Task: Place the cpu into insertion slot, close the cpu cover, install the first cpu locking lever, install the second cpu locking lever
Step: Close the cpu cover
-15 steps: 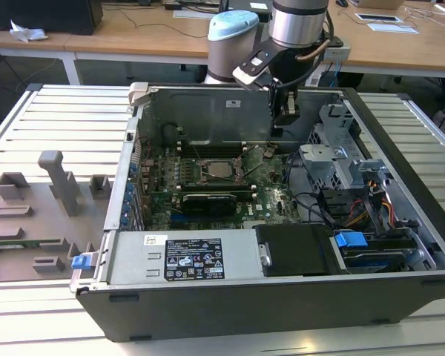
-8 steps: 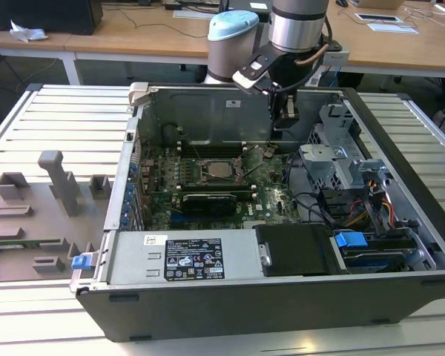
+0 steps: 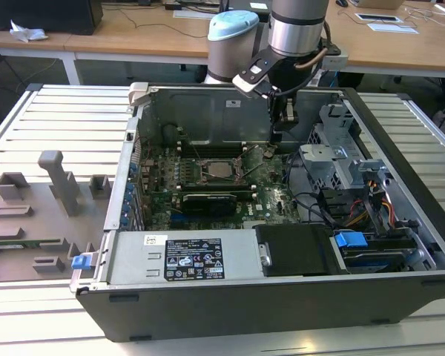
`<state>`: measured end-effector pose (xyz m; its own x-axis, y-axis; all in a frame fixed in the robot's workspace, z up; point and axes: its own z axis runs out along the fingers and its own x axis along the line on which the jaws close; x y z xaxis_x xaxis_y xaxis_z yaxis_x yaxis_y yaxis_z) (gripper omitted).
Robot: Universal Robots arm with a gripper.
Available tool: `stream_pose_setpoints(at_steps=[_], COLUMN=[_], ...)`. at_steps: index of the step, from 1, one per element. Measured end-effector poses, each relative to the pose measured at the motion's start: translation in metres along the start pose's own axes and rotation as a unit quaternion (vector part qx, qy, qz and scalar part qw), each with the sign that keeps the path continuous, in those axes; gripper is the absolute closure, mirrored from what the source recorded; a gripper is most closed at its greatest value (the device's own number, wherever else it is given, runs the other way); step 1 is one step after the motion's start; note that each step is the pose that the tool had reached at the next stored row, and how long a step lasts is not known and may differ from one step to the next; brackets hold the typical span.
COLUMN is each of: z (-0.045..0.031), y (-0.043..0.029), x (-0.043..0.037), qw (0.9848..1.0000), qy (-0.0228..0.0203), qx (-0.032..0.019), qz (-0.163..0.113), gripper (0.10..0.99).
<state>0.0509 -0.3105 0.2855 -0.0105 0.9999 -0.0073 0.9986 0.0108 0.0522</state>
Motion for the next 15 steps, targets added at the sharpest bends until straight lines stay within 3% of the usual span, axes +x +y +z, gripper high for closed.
stream_pose_setpoints(at_steps=[11,15], z=[0.0067,0.0126], y=[0.0004,0.0002], x=[0.0001,0.0001], qw=[1.0000,1.0000], qy=[0.0000,0.0000], qx=[0.0000,0.0000], qz=[0.000,0.000], gripper=[0.980,0.980])
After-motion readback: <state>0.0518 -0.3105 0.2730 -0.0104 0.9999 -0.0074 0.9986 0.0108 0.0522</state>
